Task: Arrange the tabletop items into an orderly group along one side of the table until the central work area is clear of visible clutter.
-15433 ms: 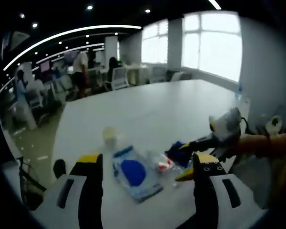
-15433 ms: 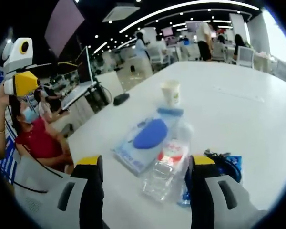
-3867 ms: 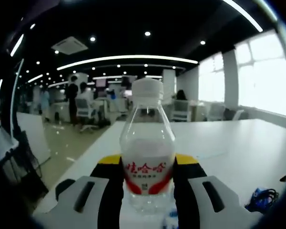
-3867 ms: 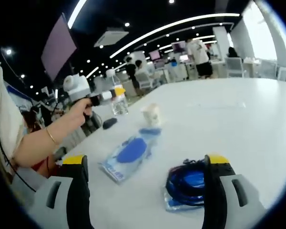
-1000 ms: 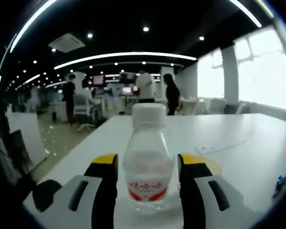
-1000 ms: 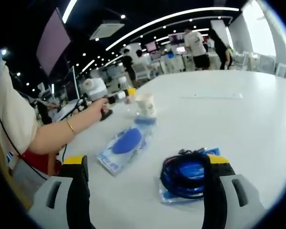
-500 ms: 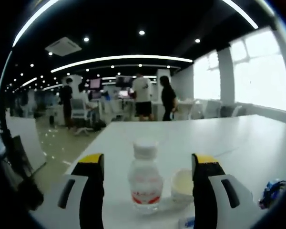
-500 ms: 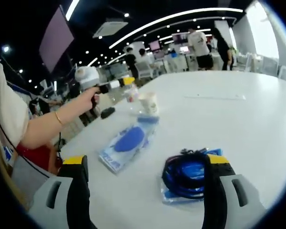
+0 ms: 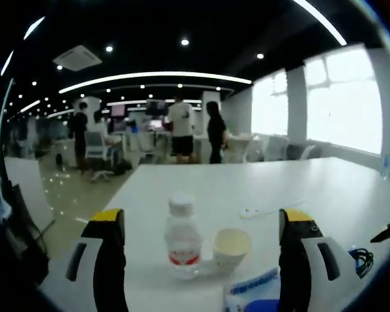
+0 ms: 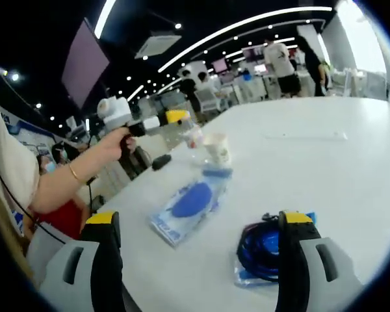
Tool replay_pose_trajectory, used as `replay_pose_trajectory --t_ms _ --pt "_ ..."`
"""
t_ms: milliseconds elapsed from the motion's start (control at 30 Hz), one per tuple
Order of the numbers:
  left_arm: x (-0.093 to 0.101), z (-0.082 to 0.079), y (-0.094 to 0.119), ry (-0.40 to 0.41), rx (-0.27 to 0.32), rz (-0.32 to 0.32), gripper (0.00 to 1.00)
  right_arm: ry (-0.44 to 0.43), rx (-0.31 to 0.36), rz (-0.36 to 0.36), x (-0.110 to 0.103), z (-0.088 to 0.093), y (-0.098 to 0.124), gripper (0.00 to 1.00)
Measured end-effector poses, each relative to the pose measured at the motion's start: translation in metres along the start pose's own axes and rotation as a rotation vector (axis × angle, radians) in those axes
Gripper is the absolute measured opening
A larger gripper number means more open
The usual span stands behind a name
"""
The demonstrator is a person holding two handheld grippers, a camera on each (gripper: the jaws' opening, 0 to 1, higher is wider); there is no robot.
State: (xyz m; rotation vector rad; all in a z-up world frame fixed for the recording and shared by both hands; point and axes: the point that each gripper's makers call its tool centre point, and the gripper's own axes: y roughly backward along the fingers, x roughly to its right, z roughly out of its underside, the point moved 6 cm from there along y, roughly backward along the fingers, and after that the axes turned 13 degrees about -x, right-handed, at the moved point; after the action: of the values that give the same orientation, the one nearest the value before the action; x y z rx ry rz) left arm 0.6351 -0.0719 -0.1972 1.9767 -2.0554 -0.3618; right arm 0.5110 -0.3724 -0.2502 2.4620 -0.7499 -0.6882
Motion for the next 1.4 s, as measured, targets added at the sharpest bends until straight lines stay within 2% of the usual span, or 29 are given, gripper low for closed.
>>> replay_pose_trajectory --t_ms 33,333,400,633,800,1167,1400 --pt "0.001 0.0 0.002 -0.008 -0.003 0.003 0.99 0.004 0.001 -0.006 -0.001 -0.002 0.0 0.99" --pt "0.009 0.011 0.031 -0.052 -0.057 0.028 0.99 0.047 0.001 -0.048 -0.005 -0.01 0.0 0.99" --pt "0.013 0.012 0.037 -0.069 -0.066 0.034 0.99 0.047 -0.014 -0.091 -0.008 -0.011 -0.002 0.98" --pt "0.022 0.023 0.057 -0.04 -0.087 0.069 0.99 0.105 -0.019 -0.118 -0.008 -0.021 -0.01 0.95" --pt "0.032 0.03 0.071 -0.036 -0.099 0.094 0.99 0.121 -0.021 -0.167 -0.006 -0.028 -0.015 0.93" --pt "0.051 0.046 0.095 -0.013 -0.135 0.109 0.99 0.204 -0.031 -0.174 0.013 -0.045 -0.028 0.92" --pt "0.058 0.066 0.102 -0.042 -0.206 0.127 0.98 0.24 -0.047 -0.182 0.021 -0.052 -0.041 0.89"
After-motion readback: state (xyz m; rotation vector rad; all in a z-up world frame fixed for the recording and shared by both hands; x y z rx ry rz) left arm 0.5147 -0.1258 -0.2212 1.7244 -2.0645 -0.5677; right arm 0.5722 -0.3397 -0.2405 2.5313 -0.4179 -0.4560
